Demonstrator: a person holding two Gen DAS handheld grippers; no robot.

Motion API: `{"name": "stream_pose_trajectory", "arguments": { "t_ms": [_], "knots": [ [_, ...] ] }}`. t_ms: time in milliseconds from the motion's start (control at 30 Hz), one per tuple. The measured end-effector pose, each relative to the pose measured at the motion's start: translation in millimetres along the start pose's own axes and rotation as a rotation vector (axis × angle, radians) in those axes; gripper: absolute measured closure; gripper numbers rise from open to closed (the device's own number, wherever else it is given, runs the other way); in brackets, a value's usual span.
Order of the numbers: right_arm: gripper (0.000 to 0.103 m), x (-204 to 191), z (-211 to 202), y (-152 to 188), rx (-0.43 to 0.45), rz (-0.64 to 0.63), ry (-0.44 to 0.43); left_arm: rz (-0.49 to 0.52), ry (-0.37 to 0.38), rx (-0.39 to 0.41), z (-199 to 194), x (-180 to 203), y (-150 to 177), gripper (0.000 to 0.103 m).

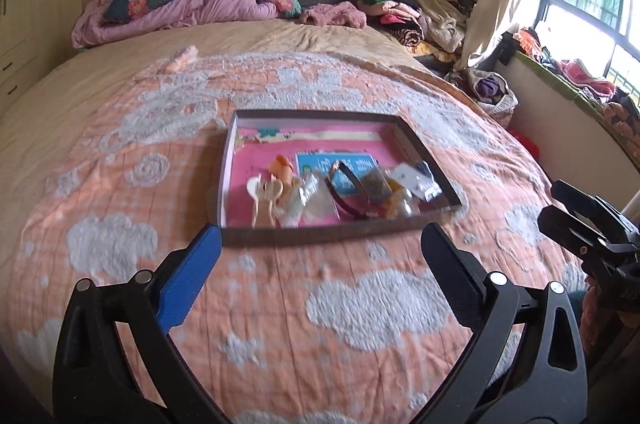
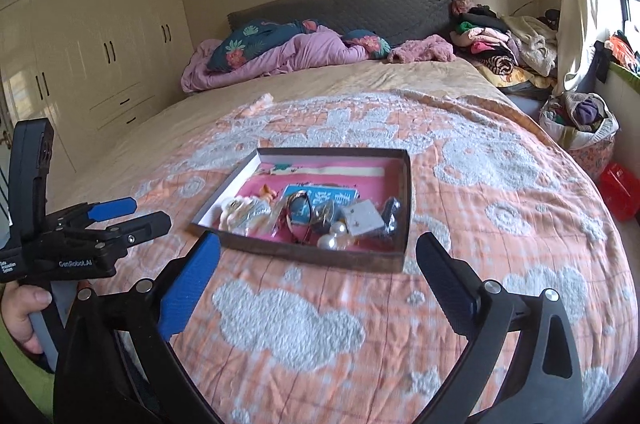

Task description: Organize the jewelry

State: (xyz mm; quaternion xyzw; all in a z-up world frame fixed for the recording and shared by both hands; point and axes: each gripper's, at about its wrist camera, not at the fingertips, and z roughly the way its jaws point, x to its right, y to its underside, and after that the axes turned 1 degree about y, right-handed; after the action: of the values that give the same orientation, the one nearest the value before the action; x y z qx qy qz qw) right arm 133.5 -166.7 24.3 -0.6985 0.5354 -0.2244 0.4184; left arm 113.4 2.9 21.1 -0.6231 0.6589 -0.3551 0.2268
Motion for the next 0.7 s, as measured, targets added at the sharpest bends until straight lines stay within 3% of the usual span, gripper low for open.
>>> {"name": "stream_pose_trajectory", "arguments": {
  "t_ms": [700],
  "knots": [
    [0.005, -9.0, -13.6, 57.4, -0.055, 0.007, 0.011, -0.02, -0.016, -0.003, -11.1, 10.1, 55.1, 0.01]
  ]
}}
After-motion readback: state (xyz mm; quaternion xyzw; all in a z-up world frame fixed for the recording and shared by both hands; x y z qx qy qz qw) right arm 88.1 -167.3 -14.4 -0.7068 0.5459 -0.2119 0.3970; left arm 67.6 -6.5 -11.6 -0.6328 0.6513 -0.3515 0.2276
